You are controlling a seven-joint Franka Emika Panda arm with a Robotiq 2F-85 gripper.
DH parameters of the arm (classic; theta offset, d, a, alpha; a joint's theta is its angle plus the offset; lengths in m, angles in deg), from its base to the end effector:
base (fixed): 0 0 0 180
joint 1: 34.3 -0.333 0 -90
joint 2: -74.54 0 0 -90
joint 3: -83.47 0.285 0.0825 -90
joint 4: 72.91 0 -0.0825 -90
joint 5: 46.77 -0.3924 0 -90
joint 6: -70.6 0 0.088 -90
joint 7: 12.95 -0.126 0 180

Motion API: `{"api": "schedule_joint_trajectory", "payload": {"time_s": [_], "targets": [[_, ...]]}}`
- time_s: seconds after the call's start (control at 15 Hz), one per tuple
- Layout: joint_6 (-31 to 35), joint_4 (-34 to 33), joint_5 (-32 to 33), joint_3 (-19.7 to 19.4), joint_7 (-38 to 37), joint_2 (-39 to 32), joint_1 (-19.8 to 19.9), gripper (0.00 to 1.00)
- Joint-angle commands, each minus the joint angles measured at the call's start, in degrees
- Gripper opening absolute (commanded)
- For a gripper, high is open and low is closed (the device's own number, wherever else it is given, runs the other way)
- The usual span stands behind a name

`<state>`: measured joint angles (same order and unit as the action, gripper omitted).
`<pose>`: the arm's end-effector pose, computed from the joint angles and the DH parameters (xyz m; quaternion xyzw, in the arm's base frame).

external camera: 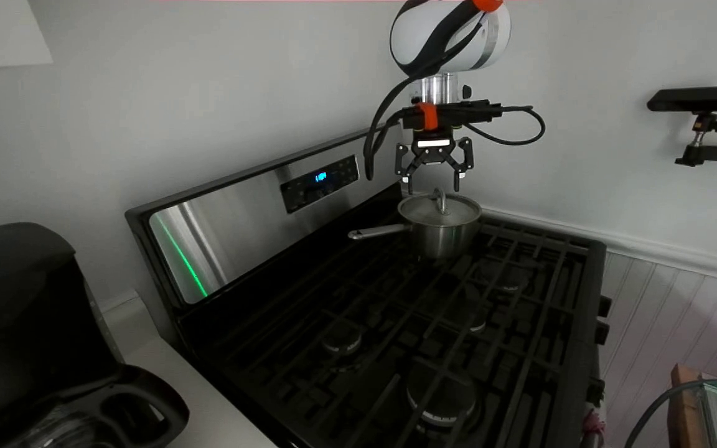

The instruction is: Put the silver lid on the pot and then move the pot to the bottom right stove plate

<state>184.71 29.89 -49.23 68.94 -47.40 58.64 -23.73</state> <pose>0.5645 -0.2537 0.3408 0.8643 -0.5015 -0.0340 0.0181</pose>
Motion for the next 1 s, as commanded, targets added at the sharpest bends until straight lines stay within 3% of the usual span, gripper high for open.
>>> {"api": "schedule_joint_trajectory", "payload": {"time_s": [0.0,0.27,0.93], "targets": [[0.48,2.37,-2.22,1.12,-4.48,0.71,-1.40,1.00],[1.07,2.66,-6.80,2.50,-8.93,-0.90,-1.97,1.00],[10.72,0.61,-13.51,2.96,-14.38,-6.51,-1.33,1.00]]}}
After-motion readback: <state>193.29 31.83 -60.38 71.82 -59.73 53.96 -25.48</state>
